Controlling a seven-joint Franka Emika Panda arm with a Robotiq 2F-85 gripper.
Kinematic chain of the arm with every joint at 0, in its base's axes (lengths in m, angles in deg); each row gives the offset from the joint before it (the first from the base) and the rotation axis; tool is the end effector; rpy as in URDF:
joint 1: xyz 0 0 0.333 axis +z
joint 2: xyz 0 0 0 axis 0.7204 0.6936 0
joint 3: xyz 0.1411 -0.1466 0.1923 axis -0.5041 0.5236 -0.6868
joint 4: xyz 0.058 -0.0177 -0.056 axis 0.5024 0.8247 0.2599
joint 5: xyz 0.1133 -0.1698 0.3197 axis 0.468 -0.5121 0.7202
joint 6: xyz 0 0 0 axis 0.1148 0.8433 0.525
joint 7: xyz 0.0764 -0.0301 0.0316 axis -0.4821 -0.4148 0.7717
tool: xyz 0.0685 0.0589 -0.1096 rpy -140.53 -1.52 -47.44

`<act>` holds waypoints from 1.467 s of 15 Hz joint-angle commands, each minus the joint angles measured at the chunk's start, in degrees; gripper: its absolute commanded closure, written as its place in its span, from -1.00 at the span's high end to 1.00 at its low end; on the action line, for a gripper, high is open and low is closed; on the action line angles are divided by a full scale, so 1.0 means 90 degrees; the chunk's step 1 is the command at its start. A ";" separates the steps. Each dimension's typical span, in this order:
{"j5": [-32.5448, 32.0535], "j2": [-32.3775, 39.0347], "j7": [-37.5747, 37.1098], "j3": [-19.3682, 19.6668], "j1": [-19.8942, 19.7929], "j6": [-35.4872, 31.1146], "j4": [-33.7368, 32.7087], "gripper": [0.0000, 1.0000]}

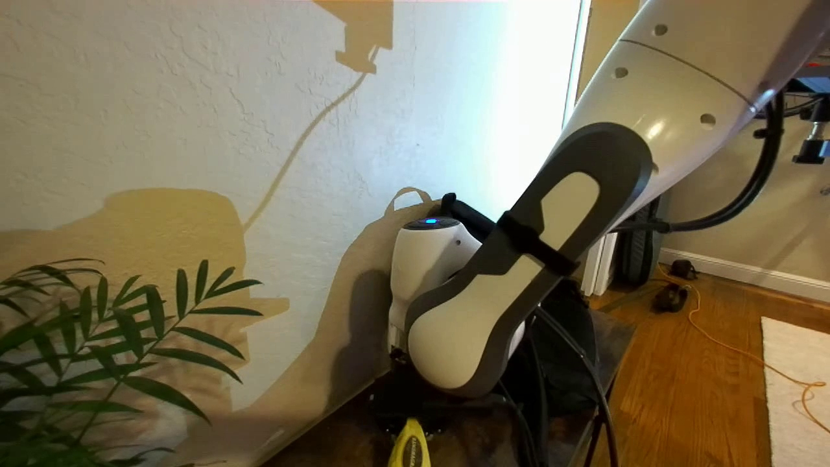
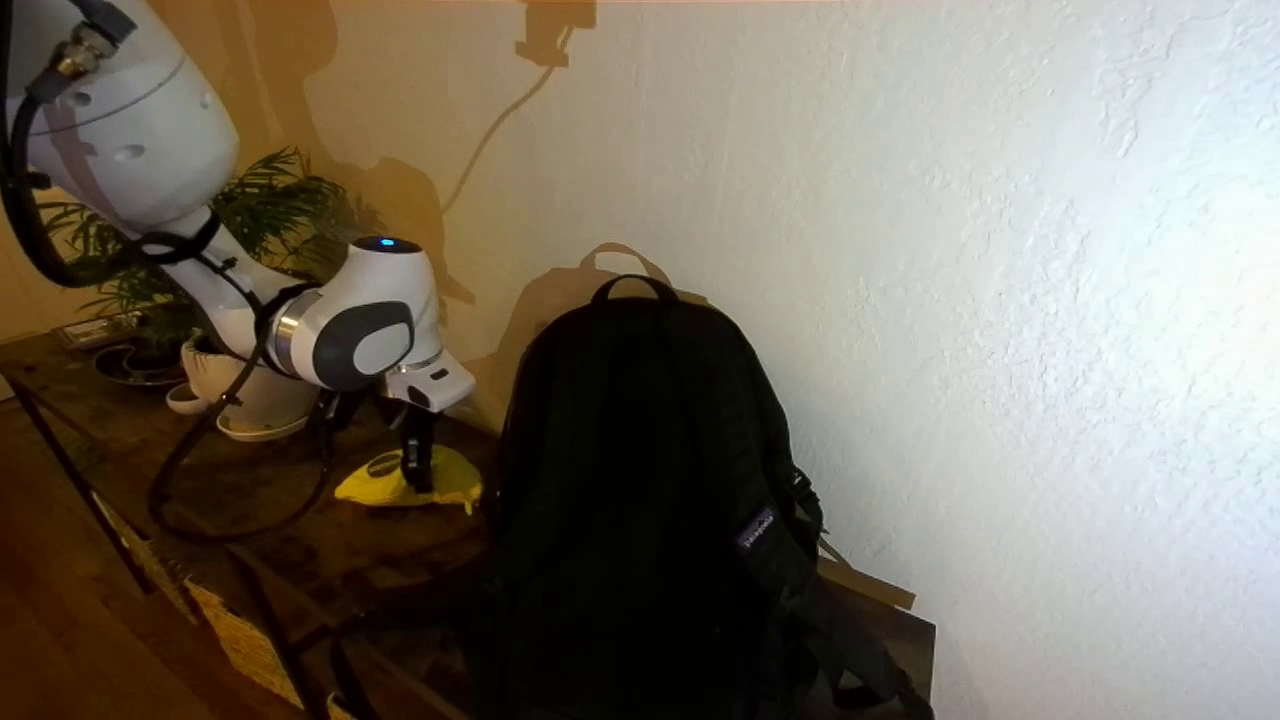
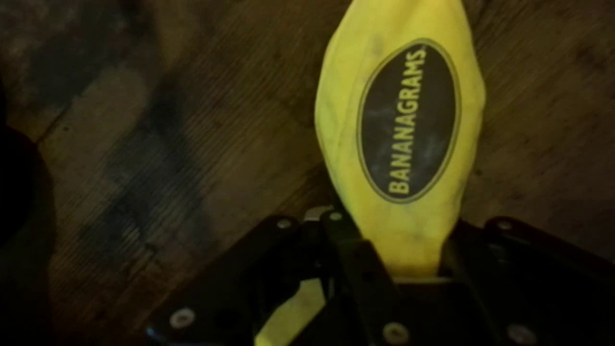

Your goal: Pick up the toy and put it in the black bag

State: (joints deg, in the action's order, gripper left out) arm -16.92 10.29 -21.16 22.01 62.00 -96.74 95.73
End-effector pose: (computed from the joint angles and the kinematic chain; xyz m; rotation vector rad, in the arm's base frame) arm 0.6148 0.1602 0.0032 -2.7927 1.2087 -0.0328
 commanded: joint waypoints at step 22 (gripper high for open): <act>-0.1371 -0.2860 -0.0169 0.0757 0.0915 0.0518 0.1625 -0.82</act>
State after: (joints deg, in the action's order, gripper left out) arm -26.51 -10.11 -21.29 28.08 70.07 -94.06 106.41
